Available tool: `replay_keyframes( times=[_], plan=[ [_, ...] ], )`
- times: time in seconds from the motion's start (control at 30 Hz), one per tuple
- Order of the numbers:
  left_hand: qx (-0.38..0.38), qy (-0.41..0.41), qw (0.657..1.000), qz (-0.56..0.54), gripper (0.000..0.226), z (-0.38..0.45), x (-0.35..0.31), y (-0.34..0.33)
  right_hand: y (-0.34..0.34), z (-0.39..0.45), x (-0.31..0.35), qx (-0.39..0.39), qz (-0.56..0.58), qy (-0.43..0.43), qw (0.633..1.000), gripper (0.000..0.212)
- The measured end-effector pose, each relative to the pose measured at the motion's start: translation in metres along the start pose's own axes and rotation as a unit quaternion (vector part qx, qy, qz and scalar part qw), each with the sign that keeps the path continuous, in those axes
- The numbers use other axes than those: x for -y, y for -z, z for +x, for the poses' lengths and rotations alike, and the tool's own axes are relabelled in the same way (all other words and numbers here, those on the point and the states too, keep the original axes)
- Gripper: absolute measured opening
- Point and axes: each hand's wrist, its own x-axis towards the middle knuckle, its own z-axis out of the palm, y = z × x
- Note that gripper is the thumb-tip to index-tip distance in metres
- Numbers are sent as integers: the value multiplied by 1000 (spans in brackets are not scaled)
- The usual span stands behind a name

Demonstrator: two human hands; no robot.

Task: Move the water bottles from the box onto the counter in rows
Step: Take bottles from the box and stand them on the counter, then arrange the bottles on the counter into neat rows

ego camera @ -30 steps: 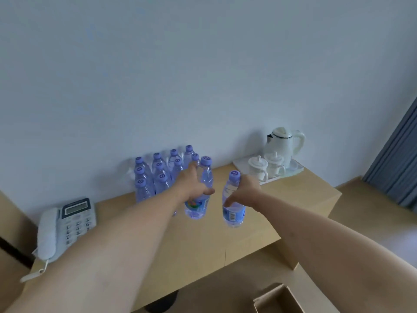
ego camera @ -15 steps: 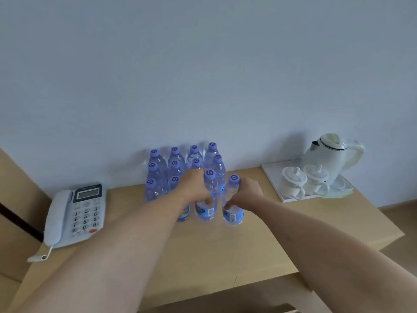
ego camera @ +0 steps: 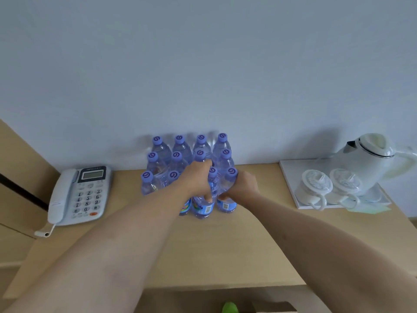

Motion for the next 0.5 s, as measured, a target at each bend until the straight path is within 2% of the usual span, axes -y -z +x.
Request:
replay_keyframes(
  times=[0.17,0.37,0.5],
  plan=[
    [-20,-3,1000,-1,74,-1,1,-1,3,3,4,12,-21,-2,1000,48],
    [-37,-34,998,38,65,-4,4,3,3,-4,11,18,-25,-9,999,48],
    [-41,-58,996,51,70,-6,7,5,8,-8,18,42,-57,-26,997,47]
  ],
)
